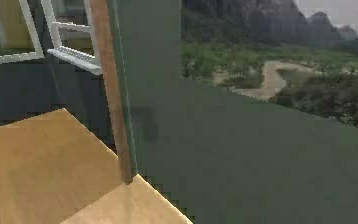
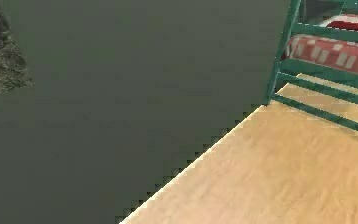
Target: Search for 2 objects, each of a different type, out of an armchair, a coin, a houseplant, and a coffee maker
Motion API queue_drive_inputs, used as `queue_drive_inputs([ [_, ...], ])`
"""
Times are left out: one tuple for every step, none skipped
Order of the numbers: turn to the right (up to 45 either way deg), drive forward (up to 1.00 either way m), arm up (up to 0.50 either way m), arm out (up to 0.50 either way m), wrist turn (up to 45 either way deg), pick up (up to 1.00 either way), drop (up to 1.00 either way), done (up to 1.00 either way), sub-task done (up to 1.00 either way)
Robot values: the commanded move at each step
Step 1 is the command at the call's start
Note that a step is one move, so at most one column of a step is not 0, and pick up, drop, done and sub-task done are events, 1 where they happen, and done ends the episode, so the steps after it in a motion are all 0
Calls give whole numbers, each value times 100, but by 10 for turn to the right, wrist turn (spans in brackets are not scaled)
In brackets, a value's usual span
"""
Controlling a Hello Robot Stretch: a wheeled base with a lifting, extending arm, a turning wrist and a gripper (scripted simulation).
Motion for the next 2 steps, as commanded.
queue_drive_inputs([
  [-450,0,0,0,0,0,0,0,0],
  [-450,0,0,0,0,0,0,0,0],
])
